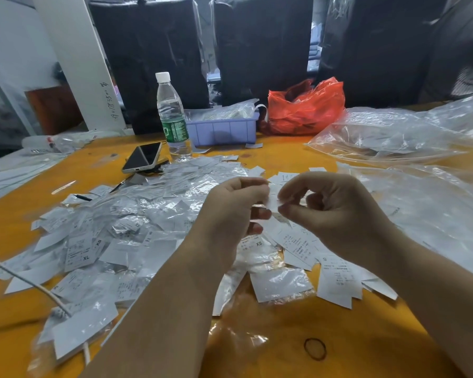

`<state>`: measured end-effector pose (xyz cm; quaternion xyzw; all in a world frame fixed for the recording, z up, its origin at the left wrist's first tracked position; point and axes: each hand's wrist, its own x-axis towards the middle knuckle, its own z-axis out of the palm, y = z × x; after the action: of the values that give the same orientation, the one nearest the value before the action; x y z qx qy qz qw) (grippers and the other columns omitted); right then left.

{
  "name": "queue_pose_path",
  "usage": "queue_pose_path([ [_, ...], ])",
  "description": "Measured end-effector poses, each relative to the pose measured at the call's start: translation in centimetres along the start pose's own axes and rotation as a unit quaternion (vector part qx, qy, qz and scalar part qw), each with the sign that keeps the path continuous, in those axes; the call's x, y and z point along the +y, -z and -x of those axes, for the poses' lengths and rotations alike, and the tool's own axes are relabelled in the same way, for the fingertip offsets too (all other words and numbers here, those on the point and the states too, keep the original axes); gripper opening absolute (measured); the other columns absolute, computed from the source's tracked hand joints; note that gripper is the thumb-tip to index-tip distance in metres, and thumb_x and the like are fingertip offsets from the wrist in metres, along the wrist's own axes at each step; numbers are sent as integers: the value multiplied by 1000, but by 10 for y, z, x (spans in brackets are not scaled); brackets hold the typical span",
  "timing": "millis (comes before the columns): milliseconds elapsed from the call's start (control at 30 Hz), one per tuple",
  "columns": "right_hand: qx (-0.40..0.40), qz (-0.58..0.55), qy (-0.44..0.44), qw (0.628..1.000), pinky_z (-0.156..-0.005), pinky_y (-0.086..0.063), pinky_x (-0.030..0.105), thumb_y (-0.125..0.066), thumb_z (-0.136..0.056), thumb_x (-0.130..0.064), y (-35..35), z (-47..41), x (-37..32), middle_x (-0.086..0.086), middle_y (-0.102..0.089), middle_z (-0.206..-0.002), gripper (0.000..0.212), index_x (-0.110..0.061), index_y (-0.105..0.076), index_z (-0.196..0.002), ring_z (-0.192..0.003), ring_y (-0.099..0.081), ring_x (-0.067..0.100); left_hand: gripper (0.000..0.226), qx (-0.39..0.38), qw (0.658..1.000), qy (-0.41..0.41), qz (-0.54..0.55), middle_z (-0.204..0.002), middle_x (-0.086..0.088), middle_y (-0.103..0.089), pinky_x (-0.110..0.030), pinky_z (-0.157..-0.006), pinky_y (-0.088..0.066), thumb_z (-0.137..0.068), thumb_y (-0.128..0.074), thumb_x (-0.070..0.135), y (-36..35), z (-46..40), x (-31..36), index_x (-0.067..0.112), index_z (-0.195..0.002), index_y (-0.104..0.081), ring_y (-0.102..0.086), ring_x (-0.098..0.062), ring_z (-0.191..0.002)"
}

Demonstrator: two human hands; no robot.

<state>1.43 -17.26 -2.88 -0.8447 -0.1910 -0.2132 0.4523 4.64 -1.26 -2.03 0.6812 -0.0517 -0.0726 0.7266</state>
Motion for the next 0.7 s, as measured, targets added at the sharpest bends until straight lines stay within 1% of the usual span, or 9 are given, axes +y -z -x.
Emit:
queue_pose_path([
  [67, -26, -33, -43, 998, -46, -37, 17, -72, -81, -9, 1, -2, 1, -6, -62, -80, 25, -25, -68, -100, -48, -42, 4, 15, 16, 1000, -16, 5, -72, 0, -69, -21, -47, -46, -87, -64, 6, 1, 1, 0, 18, -95, -70, -61, -9, -56],
  [133, -41, -153, -119, 980, -44, -36, 19, -68, -77, -3, 1, -6, 1, 1, -56, -85, 43, -23, -59, -113, -49, -43, 5, 20, 36, 999, -31, 6, -82, -5, -72, -20, -46, -47, -89, -61, 4, 0, 1, 0, 21, -93, -70, -61, -8, -56],
  [233, -33, -360, -236, 902, -40, -23, 21, -51, -61, -6, 3, -12, 1, 6, -46, -85, 65, -16, -48, -124, -49, -33, 8, 30, 75, 992, -83, -60, -88, -4, -72, -22, -48, -48, -89, -53, -1, -1, 4, -1, 22, -83, -72, -59, -9, -60],
  [300, -40, -440, -261, 859, -43, -20, 24, -51, -63, -14, 3, -12, -1, 7, -46, -84, 63, -17, -45, -125, -52, -35, 11, 32, 81, 972, -155, -156, -79, 6, -70, -20, -48, -47, -87, -51, 0, -3, 7, -3, 23, -79, -72, -55, -2, -55],
  [333, -50, -465, -266, 843, -44, -20, 25, -53, -66, -21, 2, -12, -1, 7, -47, -85, 59, -18, -45, -124, -53, -36, 12, 31, 67, 960, -187, -199, -78, 8, -69, -14, -48, -42, -87, -52, 2, -6, 10, -3, 24, -79, -71, -54, 1, -53],
  [467, -106, -481, -285, 823, -49, -28, 25, -53, -75, -51, 1, -10, 0, 9, -53, -102, 65, -21, -45, -133, -62, -44, 13, 7, -9, 909, -260, -327, -90, 16, -58, -3, -66, -37, -89, -65, 25, -15, 14, -6, 27, -89, -71, -53, 7, -85],
  [533, -119, -474, -286, 825, -58, -33, 27, -49, -77, -64, 1, -9, 1, 10, -56, -113, 70, -23, -47, -134, -74, -48, 18, 17, -23, 891, -275, -360, -93, 16, -55, -3, -71, -36, -84, -72, 37, -15, 15, -8, 26, -97, -72, -51, 6, -90],
  [600, -108, -475, -290, 824, -70, -37, 32, -50, -73, -69, 1, -10, 0, 10, -58, -112, 69, -24, -55, -126, -82, -48, 23, 31, -30, 880, -292, -373, -95, 13, -54, -8, -74, -39, -79, -75, 45, -14, 15, -7, 25, -103, -73, -52, 1, -92],
  [700, -90, -493, -289, 815, -62, -40, 27, -52, -69, -68, 0, -10, -2, 4, -59, -94, 73, -22, -56, -125, -70, -48, 16, 40, -43, 867, -319, -380, -90, 9, -53, -24, -77, -44, -74, -79, 48, -12, 17, -4, 24, -106, -75, -53, -8, -91],
])
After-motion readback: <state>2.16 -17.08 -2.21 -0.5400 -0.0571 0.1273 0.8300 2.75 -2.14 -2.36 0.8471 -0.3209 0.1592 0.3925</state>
